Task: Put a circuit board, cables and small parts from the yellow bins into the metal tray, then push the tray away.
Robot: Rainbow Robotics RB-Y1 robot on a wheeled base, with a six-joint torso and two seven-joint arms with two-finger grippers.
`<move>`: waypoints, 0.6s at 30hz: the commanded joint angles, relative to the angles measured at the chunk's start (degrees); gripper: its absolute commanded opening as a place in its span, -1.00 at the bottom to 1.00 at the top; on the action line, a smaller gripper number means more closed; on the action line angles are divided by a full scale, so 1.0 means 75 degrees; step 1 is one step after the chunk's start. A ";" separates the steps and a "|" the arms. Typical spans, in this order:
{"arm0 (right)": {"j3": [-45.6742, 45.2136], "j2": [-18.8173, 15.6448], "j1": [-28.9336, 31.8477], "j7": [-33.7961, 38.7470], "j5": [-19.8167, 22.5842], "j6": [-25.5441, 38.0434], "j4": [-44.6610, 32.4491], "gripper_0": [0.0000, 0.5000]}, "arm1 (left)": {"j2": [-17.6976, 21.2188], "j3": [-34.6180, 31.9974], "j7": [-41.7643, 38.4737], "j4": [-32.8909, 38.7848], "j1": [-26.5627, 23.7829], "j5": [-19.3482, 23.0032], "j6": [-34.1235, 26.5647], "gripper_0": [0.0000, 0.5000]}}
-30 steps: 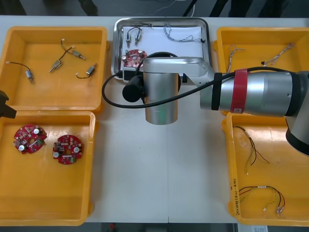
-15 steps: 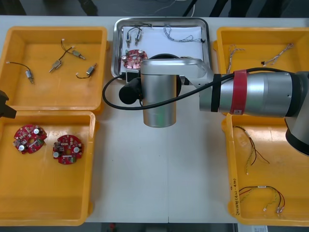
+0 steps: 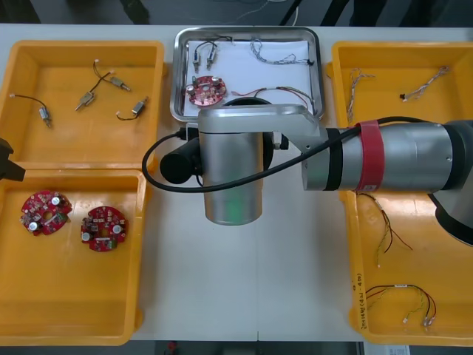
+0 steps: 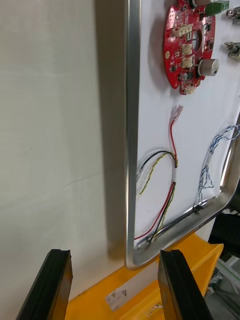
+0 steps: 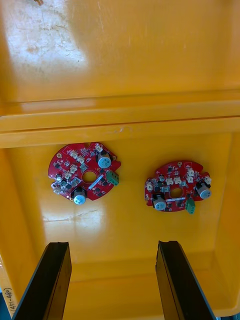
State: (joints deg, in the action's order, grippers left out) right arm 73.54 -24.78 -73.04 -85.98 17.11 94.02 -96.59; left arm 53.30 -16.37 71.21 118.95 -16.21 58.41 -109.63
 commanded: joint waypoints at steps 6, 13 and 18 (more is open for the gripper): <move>-0.1625 0.0140 0.1290 -0.0208 -0.0336 0.2030 -0.1980 1.00 | 0.0358 -0.0208 -0.0072 0.0207 0.0087 -0.0041 -0.0049 1.00; -0.3102 0.0140 0.2379 -0.0243 -0.0418 0.2130 -0.3375 1.00 | 0.0358 -0.0208 -0.0072 0.0207 0.0087 -0.0041 -0.0049 1.00; -0.4227 0.0176 0.3188 -0.0313 -0.0406 0.2130 -0.4254 1.00 | 0.0358 -0.0208 -0.0072 0.0207 0.0087 -0.0041 -0.0049 1.00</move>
State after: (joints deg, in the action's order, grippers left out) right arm 47.88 -24.71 -52.84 -85.98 14.73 109.63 -123.89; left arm 53.31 -16.38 71.21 118.95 -16.21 58.41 -109.63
